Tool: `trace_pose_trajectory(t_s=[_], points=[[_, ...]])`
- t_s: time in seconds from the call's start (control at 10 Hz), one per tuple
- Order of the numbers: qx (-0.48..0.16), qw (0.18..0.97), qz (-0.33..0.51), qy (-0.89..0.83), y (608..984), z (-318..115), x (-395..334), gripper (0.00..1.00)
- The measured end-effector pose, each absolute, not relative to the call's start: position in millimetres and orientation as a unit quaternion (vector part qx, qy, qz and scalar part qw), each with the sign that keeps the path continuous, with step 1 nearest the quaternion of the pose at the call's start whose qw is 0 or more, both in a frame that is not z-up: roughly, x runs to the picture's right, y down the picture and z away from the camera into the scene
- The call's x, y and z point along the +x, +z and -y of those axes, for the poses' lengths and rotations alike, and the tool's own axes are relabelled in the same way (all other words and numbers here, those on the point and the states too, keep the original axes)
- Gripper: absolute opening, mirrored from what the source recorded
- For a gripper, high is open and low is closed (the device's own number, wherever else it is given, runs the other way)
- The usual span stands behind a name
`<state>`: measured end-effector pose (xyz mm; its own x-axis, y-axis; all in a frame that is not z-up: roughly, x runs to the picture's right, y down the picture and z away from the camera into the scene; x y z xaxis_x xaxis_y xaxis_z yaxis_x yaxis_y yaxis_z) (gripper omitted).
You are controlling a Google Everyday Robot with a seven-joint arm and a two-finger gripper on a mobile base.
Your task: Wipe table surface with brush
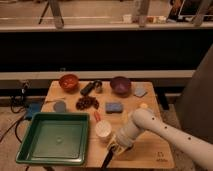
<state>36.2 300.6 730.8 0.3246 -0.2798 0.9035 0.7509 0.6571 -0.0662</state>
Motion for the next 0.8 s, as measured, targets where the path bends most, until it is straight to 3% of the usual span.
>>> trace_pose_trajectory(t_s=[0.4,0.8], points=[[-0.233,0.795,0.463,-0.316,761,-264,81,0.0],[-0.231,0.832,0.424,-0.274,764,-248,109,0.0]])
